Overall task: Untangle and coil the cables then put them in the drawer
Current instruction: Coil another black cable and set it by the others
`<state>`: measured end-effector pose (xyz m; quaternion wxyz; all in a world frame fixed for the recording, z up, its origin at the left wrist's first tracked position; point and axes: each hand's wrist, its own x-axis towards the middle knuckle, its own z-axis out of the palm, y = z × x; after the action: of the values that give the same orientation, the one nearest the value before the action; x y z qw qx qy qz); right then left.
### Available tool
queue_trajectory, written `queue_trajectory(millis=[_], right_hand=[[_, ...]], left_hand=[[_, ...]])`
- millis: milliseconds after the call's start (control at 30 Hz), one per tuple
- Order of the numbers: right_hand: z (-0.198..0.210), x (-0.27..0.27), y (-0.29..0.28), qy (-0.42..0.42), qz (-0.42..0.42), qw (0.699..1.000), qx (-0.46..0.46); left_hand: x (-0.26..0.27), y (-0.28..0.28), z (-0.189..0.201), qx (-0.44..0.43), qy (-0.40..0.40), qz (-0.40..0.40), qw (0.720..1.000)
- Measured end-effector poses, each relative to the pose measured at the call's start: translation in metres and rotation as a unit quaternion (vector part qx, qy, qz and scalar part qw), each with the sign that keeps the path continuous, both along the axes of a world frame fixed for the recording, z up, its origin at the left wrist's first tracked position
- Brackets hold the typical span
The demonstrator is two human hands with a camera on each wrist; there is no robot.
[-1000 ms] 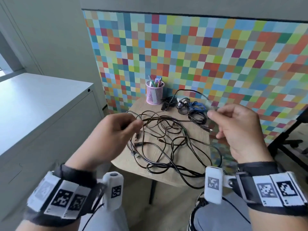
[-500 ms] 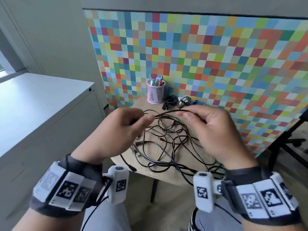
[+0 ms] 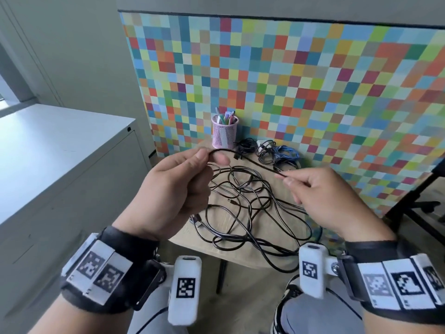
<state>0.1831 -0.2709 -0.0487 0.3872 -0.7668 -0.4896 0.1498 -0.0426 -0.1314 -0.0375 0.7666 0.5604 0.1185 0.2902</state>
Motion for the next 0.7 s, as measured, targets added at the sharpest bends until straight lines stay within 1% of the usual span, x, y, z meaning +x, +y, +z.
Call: queue_trajectory(millis=[67, 133, 200, 267, 333, 367, 467, 500, 533, 567, 600, 633, 667, 700], right_hand=[[-0.007, -0.017, 0.006, -0.021, 0.026, 0.999, -0.036], [-0.013, -0.04, 0.01, -0.07, 0.067, 0.993, -0.066], [-0.021, -0.062, 0.014, -0.113, 0.117, 0.983, -0.086], [-0.025, -0.082, 0.017, -0.155, 0.164, 0.968, -0.109], [-0.026, -0.093, 0.017, -0.192, 0.191, 0.956, -0.109], [-0.025, -0.094, 0.017, -0.199, 0.192, 0.955, -0.107], [-0.016, -0.083, 0.013, -0.184, 0.167, 0.963, -0.101], [-0.012, -0.077, 0.011, -0.178, 0.159, 0.966, -0.097], [-0.007, -0.073, 0.008, -0.17, 0.153, 0.97, -0.086], [-0.001, -0.068, 0.005, -0.161, 0.148, 0.973, -0.075], [0.003, -0.064, 0.003, -0.154, 0.144, 0.975, -0.065], [0.006, -0.059, 0.0, -0.145, 0.141, 0.978, -0.059], [0.009, -0.053, -0.002, -0.133, 0.135, 0.981, -0.051], [0.012, -0.047, -0.003, -0.113, 0.127, 0.985, -0.033]], left_hand=[[0.004, -0.005, 0.003, -0.011, -0.037, 0.006, 0.999], [0.011, -0.01, 0.004, -0.004, -0.049, 0.057, 0.997], [0.019, -0.016, 0.004, 0.028, -0.044, 0.108, 0.993], [0.026, -0.021, 0.0, 0.06, -0.021, 0.122, 0.991], [0.029, -0.026, -0.005, 0.079, 0.011, 0.107, 0.991], [0.03, -0.027, -0.009, 0.103, 0.041, 0.101, 0.989], [0.026, -0.022, -0.02, 0.21, 0.15, 0.085, 0.962], [0.024, -0.019, -0.023, 0.259, 0.186, 0.075, 0.945], [0.021, -0.016, -0.024, 0.332, 0.223, 0.068, 0.914], [0.018, -0.015, -0.022, 0.4, 0.26, 0.046, 0.878], [0.016, -0.014, -0.021, 0.439, 0.293, 0.011, 0.849], [0.014, -0.015, -0.018, 0.434, 0.309, -0.028, 0.846], [0.013, -0.016, -0.016, 0.404, 0.309, -0.061, 0.859], [0.012, -0.016, -0.015, 0.362, 0.297, -0.083, 0.88]])
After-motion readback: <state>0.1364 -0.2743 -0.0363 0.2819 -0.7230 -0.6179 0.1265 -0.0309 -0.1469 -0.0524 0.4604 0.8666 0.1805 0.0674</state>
